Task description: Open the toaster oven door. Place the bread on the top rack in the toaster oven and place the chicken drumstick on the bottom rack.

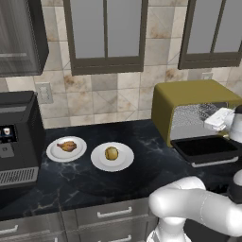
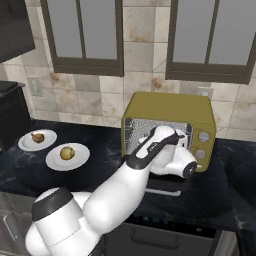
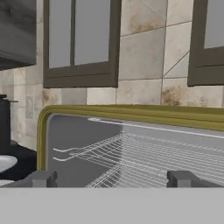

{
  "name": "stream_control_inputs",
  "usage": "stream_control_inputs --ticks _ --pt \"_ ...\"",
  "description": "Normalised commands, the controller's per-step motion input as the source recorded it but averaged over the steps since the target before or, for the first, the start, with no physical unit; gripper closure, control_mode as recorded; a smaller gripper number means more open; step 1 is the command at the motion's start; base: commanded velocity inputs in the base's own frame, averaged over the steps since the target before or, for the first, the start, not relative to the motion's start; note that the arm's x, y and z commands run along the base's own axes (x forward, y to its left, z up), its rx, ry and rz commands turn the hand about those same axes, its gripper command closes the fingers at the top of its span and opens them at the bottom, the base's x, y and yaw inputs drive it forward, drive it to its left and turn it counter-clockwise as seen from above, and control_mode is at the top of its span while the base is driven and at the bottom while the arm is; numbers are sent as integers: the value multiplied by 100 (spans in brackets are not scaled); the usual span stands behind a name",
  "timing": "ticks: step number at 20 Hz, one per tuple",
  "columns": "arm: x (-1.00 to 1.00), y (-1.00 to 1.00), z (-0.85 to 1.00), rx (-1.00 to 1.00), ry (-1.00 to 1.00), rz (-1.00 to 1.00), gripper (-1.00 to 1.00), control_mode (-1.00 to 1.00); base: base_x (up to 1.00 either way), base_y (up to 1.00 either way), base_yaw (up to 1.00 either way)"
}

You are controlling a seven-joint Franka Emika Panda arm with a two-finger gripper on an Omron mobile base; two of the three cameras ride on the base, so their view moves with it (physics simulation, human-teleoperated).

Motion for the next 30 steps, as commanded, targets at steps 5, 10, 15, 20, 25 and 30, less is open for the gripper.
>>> stream_control_inputs --ticks 5,10,15,20,25,30 --pt "43 5 0 1 -12 0 -100 -100 0 0 0" --pt "25 2 6 1 -1 0 -100 -100 0 0 0" --pt "44 0 2 0 2 0 -100 -100 0 0 0" --pt "46 0 -7 0 8 0 -100 -100 0 0 0" --pt "15 -2 -44 0 16 3 -100 -100 0 0 0" --pt "23 -6 -8 0 4 4 -100 -100 0 0 0"
